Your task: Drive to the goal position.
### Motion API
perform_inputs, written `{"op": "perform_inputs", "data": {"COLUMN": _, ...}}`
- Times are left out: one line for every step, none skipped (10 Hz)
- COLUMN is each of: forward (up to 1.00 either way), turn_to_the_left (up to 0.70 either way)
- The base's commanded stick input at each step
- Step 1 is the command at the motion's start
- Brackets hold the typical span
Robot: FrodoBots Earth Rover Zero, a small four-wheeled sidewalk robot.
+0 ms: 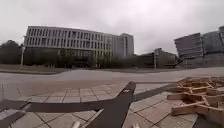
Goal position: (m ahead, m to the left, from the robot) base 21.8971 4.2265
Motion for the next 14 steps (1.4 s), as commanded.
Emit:
{"op": "perform_inputs", "data": {"forward": 0.05, "turn_to_the_left": 0.00}}
{"op": "perform_inputs", "data": {"forward": 0.05, "turn_to_the_left": 0.00}}
{"op": "perform_inputs", "data": {"forward": 0.05, "turn_to_the_left": 0.00}}
{"op": "perform_inputs", "data": {"forward": 0.05, "turn_to_the_left": 0.00}}
{"op": "perform_inputs", "data": {"forward": 0.05, "turn_to_the_left": 0.00}}
{"op": "perform_inputs", "data": {"forward": 0.05, "turn_to_the_left": 0.00}}
{"op": "perform_inputs", "data": {"forward": 0.05, "turn_to_the_left": 0.00}}
{"op": "perform_inputs", "data": {"forward": 0.05, "turn_to_the_left": 0.00}}
{"op": "perform_inputs", "data": {"forward": 0.05, "turn_to_the_left": 0.00}}
{"op": "perform_inputs", "data": {"forward": 0.05, "turn_to_the_left": 0.00}}
{"op": "perform_inputs", "data": {"forward": 0.05, "turn_to_the_left": 0.00}}
{"op": "perform_inputs", "data": {"forward": 0.05, "turn_to_the_left": 0.00}}
{"op": "perform_inputs", "data": {"forward": 0.05, "turn_to_the_left": 0.00}}
{"op": "perform_inputs", "data": {"forward": 0.05, "turn_to_the_left": 0.00}}
